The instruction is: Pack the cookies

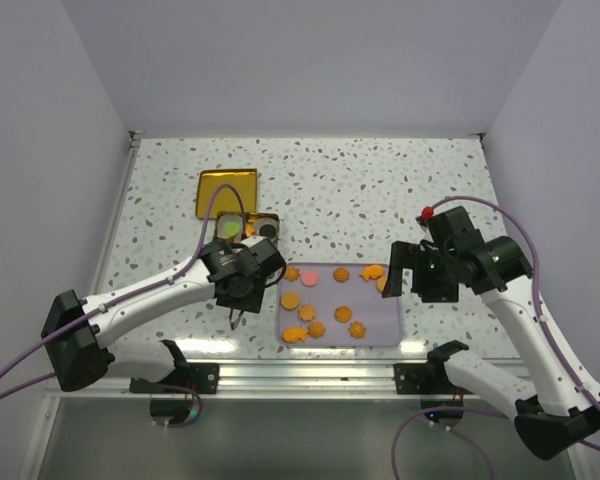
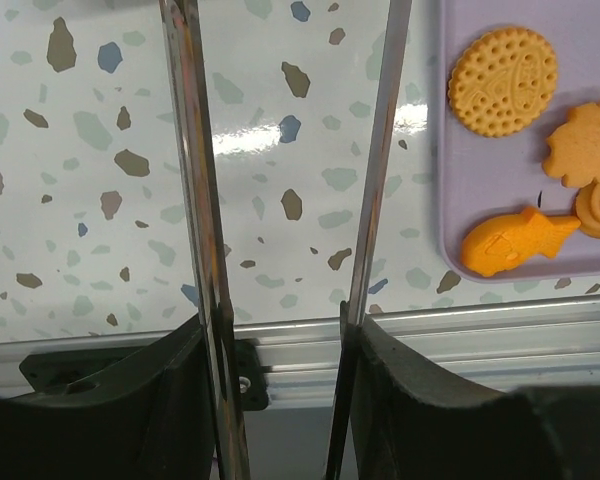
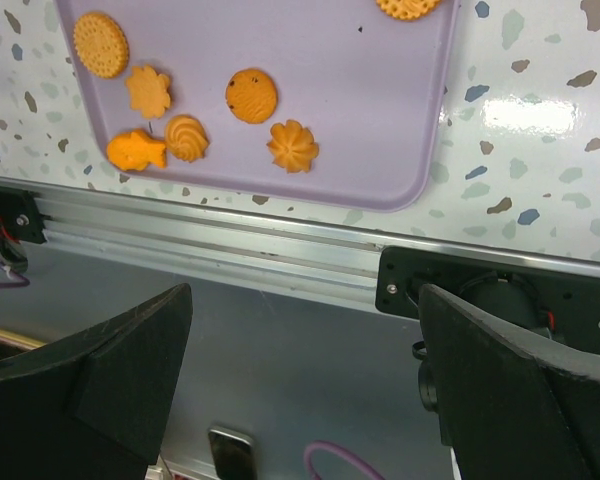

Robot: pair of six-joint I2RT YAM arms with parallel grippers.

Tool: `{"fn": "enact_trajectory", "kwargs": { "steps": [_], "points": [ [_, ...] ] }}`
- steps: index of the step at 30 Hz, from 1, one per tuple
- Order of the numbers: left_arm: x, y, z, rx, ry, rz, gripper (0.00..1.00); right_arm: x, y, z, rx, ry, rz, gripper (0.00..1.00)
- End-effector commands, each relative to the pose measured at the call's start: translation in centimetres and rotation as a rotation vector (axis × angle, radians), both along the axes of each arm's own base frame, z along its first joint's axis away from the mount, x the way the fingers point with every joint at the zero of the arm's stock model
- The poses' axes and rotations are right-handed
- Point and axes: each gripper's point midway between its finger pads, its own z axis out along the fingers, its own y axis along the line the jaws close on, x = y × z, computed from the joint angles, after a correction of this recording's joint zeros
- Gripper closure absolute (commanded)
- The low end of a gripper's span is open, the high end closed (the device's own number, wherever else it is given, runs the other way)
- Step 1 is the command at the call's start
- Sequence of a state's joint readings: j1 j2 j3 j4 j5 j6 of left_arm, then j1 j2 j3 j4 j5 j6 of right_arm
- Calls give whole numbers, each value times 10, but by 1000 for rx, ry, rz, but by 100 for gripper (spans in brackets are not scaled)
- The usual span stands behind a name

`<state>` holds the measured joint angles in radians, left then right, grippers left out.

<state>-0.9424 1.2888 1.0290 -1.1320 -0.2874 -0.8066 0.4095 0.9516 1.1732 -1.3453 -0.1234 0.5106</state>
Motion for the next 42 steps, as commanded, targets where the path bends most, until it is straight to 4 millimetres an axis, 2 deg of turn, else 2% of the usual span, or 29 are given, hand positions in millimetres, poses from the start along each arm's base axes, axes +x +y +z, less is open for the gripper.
{"fn": "enact_trajectory", "kwargs": {
  "steps": [1, 7, 11, 13, 14, 15, 17, 18, 19, 20, 21, 22, 23, 24, 25, 26, 27, 28, 30, 36, 42],
  "points": [
    [8, -4, 11, -22, -33, 5, 48, 2, 4, 2, 13, -12, 28, 1],
    [17, -5, 36, -24, -78, 15, 48, 4, 5, 3, 16, -14, 32, 1],
    [30, -14, 57, -51, -122, 10, 49, 4, 4, 3, 13, -16, 34, 1],
    [36, -21, 61, -47, -124, 4, 50, 4, 5, 3, 13, -16, 35, 1],
    [42, -28, 70, -64, -145, -8, 50, 4, 5, 3, 11, -17, 36, 1],
    [48, -36, 69, -60, -145, -17, 50, 5, 4, 4, 9, -19, 33, 1],
    [63, -53, 83, -82, -175, -50, 50, 4, 3, 4, 4, -20, 34, 1],
    [71, -62, 74, -54, -157, -62, 50, 5, 2, 5, 0, -21, 31, 1],
    [82, -77, 86, -83, -184, -75, 50, 6, 1, 7, -6, -33, 30, 1],
    [90, -84, 85, -72, -185, -97, 50, 5, -1, 7, -14, -33, 28, 1],
    [99, -94, 72, -36, -159, -106, 50, 5, -3, 10, -18, -42, 24, 1],
    [112, -108, 82, -68, -184, -109, 50, 4, -7, 10, -40, -45, 21, 1],
    [119, -116, 79, -73, -173, -119, 51, 3, -10, 12, -51, -48, 19, 1],
    [130, -124, 63, -53, -145, -110, 51, 4, -12, 16, -57, -62, 17, 1],
    [142, -139, 73, -99, -166, -105, 52, 2, -18, 16, -85, -62, 9, 1],
    [151, -144, 71, -109, -166, -97, 52, 2, -19, 18, -91, -68, 7, 1],
    [162, -152, 56, -101, -151, -86, 52, 2, -21, 23, -94, -87, 3, 1],
    [172, -161, 63, -132, -173, -78, 52, 0, -23, 24, -102, -87, 3, 1],
    [186, -170, 47, -140, -158, -49, 52, -1, -25, 29, -105, -97, 2, 1],
    [222, -196, 34, -253, -211, -6, 54, -6, -38, 35, -155, -111, -13, 1],
    [240, -198, -6, -285, -177, 19, 56, -8, -41, 38, -164, -111, -20, 1]
  ]
}}
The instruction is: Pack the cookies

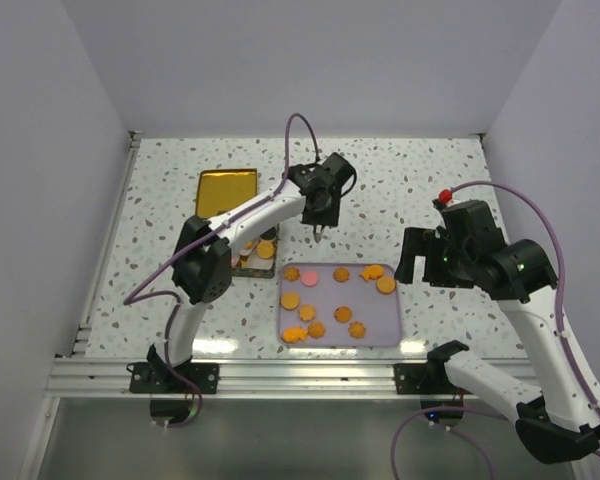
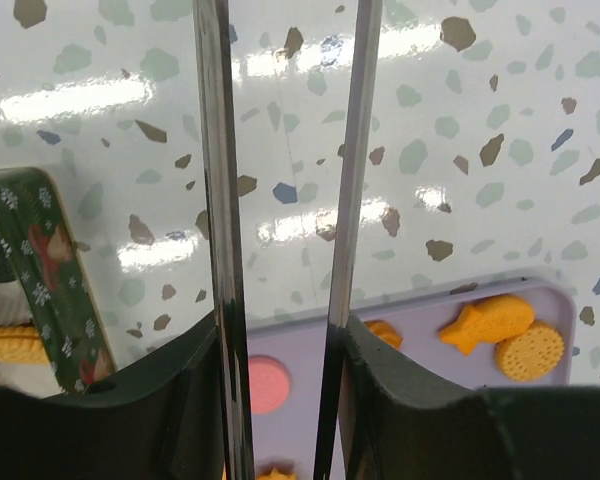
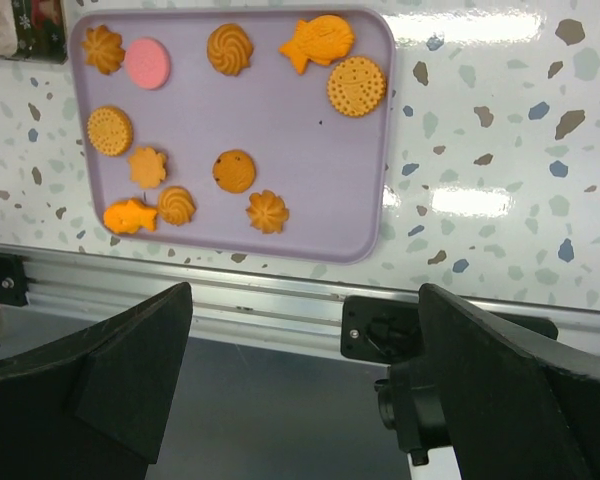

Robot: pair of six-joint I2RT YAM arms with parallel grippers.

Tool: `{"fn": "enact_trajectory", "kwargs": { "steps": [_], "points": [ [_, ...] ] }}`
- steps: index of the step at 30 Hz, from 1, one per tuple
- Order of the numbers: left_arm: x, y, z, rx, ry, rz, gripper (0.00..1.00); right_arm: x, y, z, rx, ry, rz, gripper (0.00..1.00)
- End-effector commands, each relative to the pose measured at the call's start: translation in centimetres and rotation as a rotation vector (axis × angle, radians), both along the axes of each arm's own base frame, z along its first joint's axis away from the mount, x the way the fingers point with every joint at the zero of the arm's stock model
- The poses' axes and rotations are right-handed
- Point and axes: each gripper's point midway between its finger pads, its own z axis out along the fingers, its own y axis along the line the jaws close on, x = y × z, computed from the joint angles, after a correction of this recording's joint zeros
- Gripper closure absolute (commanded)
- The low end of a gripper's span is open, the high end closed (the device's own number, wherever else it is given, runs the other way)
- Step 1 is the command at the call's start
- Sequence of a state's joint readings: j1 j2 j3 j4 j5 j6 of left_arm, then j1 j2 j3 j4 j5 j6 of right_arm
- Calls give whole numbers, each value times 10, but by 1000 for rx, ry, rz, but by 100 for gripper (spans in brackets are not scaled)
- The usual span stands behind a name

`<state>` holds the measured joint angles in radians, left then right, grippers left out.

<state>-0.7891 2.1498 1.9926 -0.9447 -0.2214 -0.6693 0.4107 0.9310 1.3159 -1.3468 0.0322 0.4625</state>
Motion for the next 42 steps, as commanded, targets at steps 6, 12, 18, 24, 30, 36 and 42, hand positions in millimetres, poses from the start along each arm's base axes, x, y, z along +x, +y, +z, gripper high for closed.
{"fn": "enact_trajectory", "kwargs": {
  "steps": [6, 12, 18, 24, 30, 36, 42],
  "points": [
    [27, -11, -56, -32, 23, 2, 56, -34, -22, -9, -93, 128, -13, 1],
    [25, -6, -88, -6, 64, -1, 47, -36, -21, -12, -89, 146, -26, 1],
    [18, 0, -108, 8, 97, -6, 41, -38, -22, -13, -88, 154, -39, 1],
    [13, 7, -117, 26, 120, -13, 30, -39, -21, -14, -78, 156, -49, 1],
    [7, 13, -122, 49, 143, -18, 25, -39, -16, -17, -53, 167, -47, 1],
    [13, 12, -89, 18, 87, -13, 23, -39, -13, -18, -38, 167, -44, 1],
    [29, 8, -24, -24, -12, -10, 21, -37, -7, -21, -16, 179, -38, 1]
  ]
}}
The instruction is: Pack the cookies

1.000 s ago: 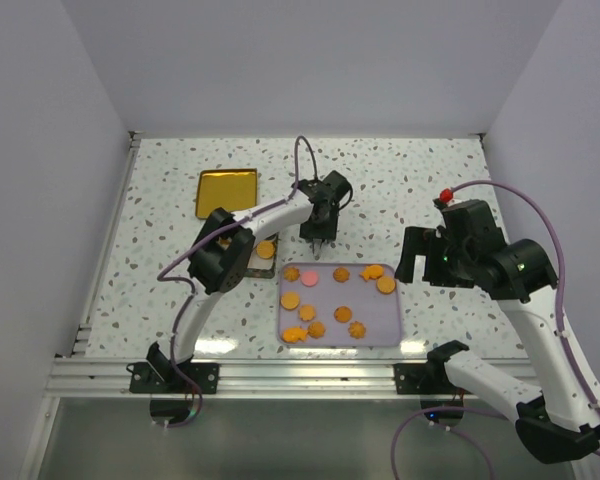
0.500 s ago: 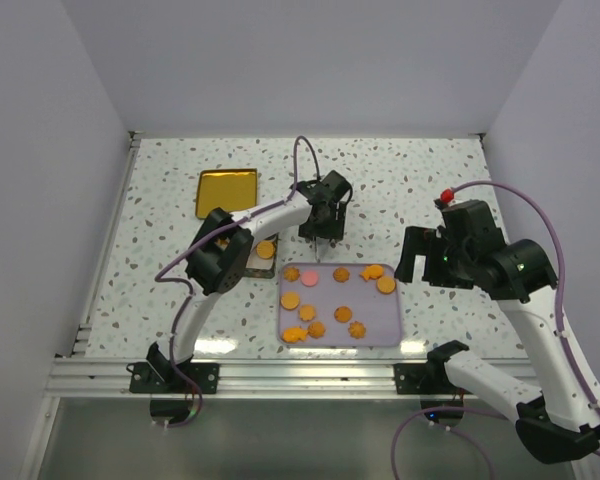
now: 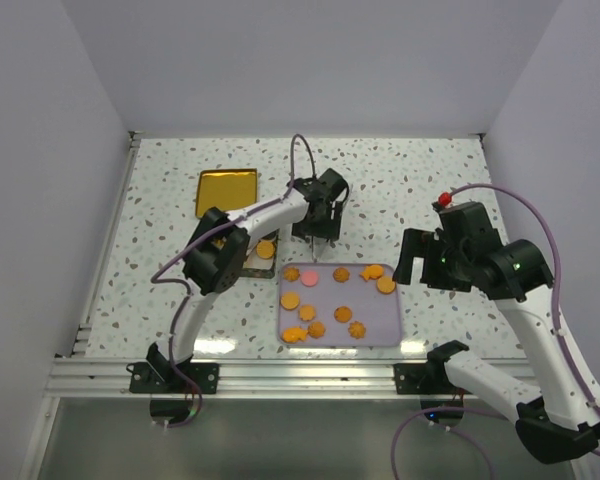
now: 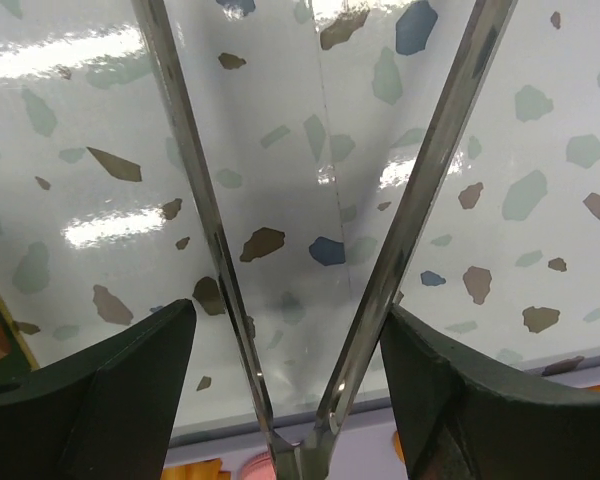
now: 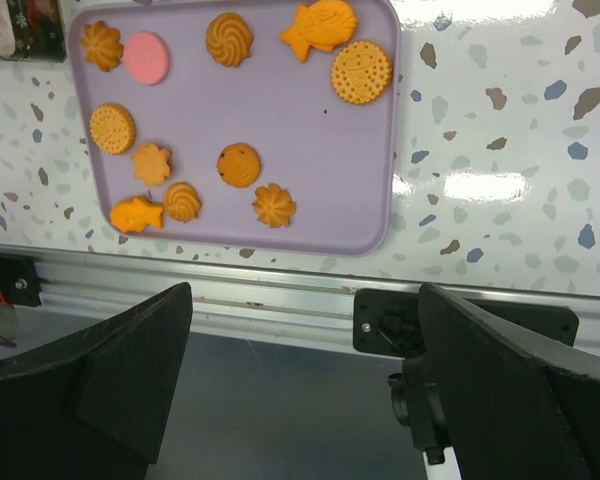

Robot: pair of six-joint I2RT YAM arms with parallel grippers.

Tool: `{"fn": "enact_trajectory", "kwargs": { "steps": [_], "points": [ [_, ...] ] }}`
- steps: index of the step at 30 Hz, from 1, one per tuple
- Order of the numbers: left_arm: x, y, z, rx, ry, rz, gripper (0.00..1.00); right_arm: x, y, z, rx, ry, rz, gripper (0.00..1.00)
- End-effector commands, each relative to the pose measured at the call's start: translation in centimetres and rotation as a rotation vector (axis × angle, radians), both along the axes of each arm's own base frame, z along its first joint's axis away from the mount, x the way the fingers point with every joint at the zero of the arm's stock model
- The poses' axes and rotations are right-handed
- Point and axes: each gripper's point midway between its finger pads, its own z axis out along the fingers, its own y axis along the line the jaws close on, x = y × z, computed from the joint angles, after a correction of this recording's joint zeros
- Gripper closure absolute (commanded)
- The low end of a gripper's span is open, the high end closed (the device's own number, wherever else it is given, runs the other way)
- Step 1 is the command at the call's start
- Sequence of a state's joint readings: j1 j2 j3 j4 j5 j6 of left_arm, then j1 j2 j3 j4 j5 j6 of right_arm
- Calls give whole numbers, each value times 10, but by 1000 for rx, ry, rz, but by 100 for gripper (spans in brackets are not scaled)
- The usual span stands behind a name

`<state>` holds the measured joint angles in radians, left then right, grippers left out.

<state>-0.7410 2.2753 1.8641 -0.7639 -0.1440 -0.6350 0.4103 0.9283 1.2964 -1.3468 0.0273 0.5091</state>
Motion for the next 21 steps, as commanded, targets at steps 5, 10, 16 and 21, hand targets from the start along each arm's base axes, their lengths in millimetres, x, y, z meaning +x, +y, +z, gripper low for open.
{"fn": "enact_trajectory", "kwargs": {
  "steps": [5, 10, 16, 21],
  "points": [
    [31, 13, 126, -95, -197, 32, 19, -31, -3, -19, -10, 155, 8, 1],
    [48, 30, 171, -142, -256, 50, 19, -29, -2, -17, -6, 148, 3, 1],
    [85, 90, 190, -118, -299, 132, 22, -29, -6, -13, -19, 134, -4, 1],
    [102, 132, 176, -67, -280, 176, 26, -31, -12, -9, -38, 122, -13, 1]
  ]
}}
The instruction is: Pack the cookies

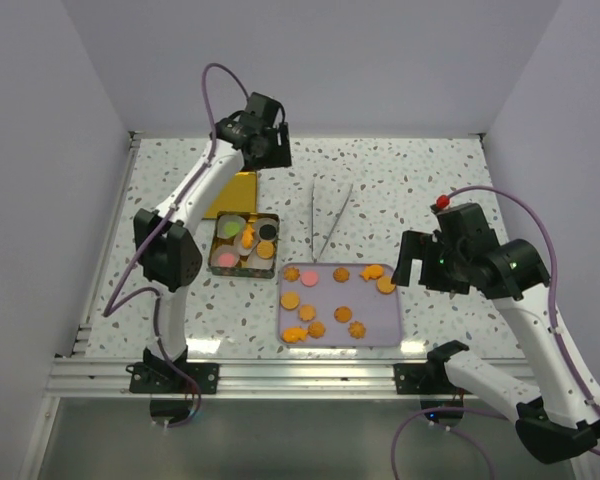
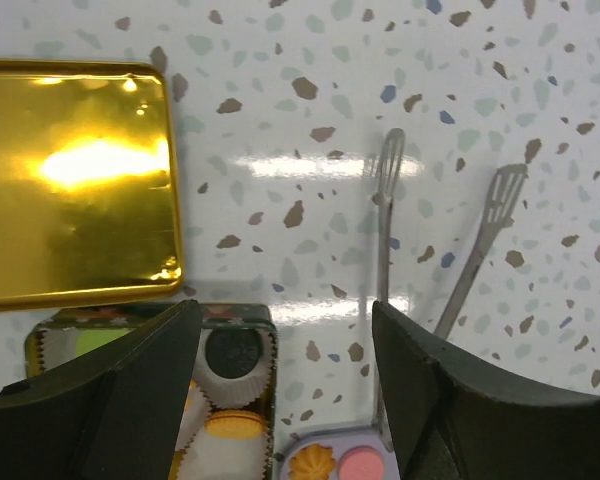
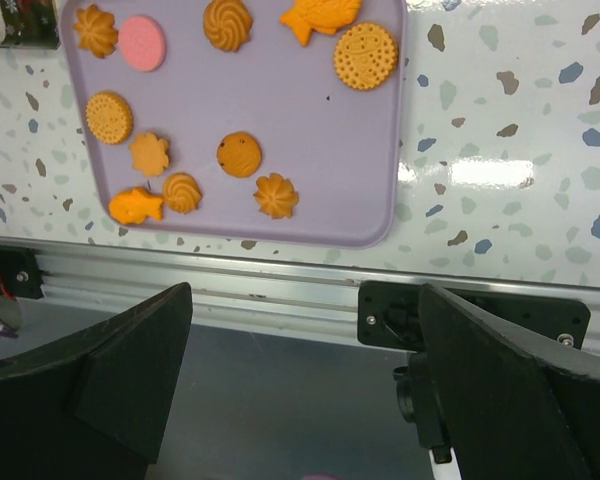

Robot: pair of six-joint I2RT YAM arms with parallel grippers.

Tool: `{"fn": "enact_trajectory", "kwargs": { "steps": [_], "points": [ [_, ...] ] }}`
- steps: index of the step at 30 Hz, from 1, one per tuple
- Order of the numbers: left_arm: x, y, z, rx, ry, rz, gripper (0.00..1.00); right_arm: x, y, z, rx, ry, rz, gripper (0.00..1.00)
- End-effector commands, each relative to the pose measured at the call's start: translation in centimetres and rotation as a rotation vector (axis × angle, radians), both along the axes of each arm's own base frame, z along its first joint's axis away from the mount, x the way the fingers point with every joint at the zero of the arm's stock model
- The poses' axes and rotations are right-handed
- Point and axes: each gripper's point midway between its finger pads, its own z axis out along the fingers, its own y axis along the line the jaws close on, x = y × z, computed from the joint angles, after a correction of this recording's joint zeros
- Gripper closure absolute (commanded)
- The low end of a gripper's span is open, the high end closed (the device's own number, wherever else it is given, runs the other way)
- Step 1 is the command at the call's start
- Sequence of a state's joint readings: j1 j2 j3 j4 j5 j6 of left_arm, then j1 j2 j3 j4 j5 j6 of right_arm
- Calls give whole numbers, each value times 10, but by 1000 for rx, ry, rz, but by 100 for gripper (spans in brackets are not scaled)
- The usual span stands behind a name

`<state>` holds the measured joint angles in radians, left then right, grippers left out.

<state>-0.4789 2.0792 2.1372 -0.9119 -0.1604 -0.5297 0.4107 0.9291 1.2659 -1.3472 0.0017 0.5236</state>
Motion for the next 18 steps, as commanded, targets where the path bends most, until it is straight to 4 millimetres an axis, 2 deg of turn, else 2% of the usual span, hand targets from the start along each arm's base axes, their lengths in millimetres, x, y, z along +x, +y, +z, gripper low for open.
{"fn": "enact_trajectory", "kwargs": {
  "steps": [1, 7, 10, 18],
  "points": [
    [8, 37, -6, 63, 15, 8, 26, -27, -16, 0, -59, 83, -14, 1],
    [26, 61, -34, 134, 39, 26, 28, -28, -24, 5, -88, 66, -30, 1],
    [35, 70, -59, 145, 80, 34, 30, -29, -29, 6, -111, 64, -40, 1],
    [45, 76, -104, 177, 147, 16, 35, -28, -36, 6, -151, 69, -51, 1]
  ]
}}
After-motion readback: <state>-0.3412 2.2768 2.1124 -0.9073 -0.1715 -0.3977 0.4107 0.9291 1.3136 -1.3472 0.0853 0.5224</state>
